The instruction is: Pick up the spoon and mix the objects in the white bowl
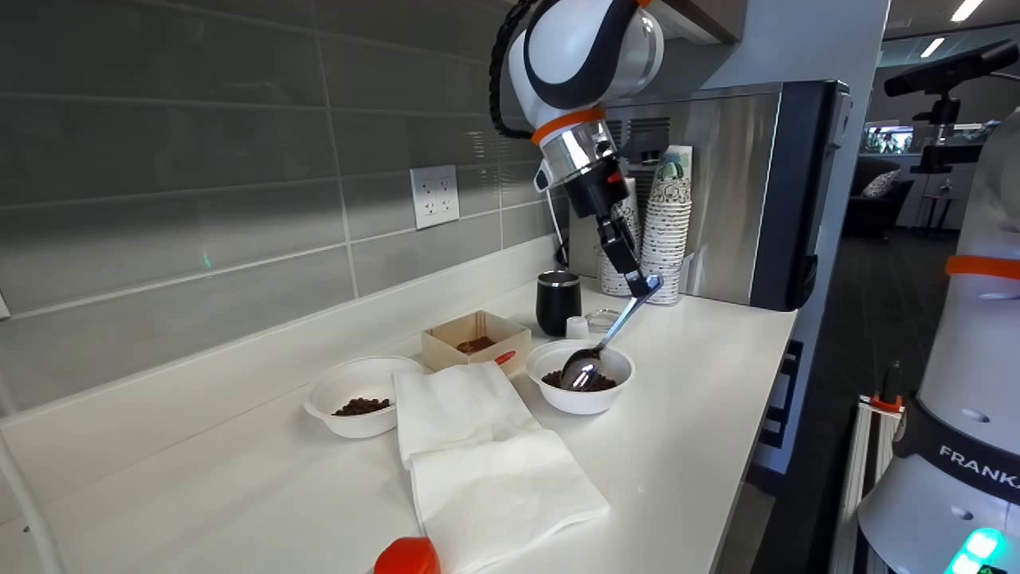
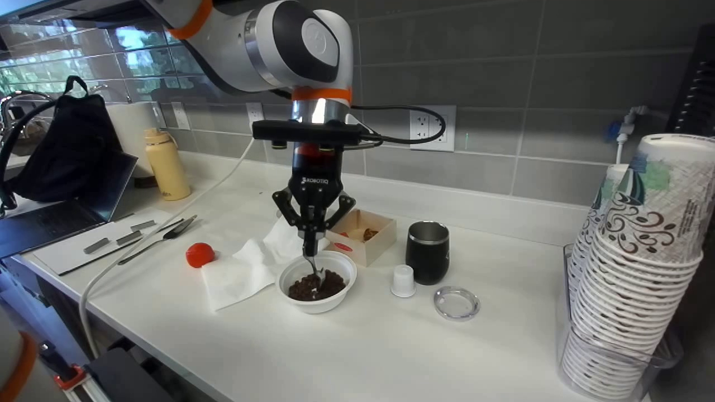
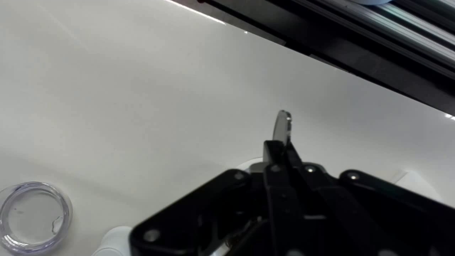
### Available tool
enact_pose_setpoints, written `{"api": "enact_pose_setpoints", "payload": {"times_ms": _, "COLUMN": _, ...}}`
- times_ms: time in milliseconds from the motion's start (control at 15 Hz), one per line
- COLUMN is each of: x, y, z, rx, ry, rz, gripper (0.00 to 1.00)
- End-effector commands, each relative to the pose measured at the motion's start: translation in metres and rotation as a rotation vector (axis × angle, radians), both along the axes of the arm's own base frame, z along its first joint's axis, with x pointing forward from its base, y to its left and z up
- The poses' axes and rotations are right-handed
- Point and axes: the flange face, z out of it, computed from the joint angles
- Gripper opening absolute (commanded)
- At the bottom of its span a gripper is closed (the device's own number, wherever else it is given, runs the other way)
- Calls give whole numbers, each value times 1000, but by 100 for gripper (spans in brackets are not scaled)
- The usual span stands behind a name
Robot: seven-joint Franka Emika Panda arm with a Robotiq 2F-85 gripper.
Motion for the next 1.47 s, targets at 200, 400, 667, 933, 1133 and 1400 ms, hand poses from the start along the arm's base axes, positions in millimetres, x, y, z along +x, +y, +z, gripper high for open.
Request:
{"api": "enact_pose_setpoints", "payload": {"times_ms": 200, "x": 0, "y": 0, "z": 44, "rx": 40, "ry": -117, "rz": -22, "gripper": 1}}
{"api": "enact_pose_setpoints", "payload": {"times_ms": 400, "x": 6, "y": -5, "z": 68, "rx": 69, "ry": -224, "rz": -63, "gripper": 1}}
{"api": "enact_pose_setpoints", "payload": {"times_ms": 667, "x": 28, "y": -14, "z": 82, "rx": 102, "ry": -418, "rz": -125, "gripper": 1}}
{"api": "enact_pose_setpoints", "payload": {"times_ms": 933, "x": 57, "y": -17, "z": 71, "rx": 124, "ry": -560, "rz": -147, "gripper": 1}}
{"api": "enact_pose_setpoints", "payload": {"times_ms": 1133, "x": 70, "y": -16, "z": 47, "rx": 126, "ry": -573, "rz": -148, "gripper": 1}}
{"api": "enact_pose_setpoints", "payload": {"times_ms": 1400, "x": 78, "y": -14, "z": 18, "rx": 135, "ry": -548, "rz": -159, "gripper": 1}}
